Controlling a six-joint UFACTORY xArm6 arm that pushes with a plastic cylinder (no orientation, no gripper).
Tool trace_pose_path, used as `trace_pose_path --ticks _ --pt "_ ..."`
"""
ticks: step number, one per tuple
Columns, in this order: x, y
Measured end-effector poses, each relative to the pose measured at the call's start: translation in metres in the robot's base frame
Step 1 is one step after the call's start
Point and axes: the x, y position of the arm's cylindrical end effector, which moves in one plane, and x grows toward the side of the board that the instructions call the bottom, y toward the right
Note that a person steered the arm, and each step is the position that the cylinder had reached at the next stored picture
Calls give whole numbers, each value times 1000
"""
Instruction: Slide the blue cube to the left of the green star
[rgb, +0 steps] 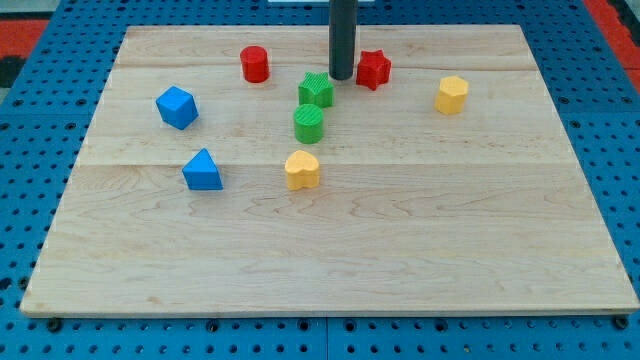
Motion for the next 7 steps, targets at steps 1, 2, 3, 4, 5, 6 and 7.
trace_pose_path --ticks 1,2,3,4,5,6,7 --pt "-20 -47" --pt "-10 -68" --pt "-2 -73" --pt "8 -67" --pt "13 -77" --pt "1 -97" --pt "-9 -97"
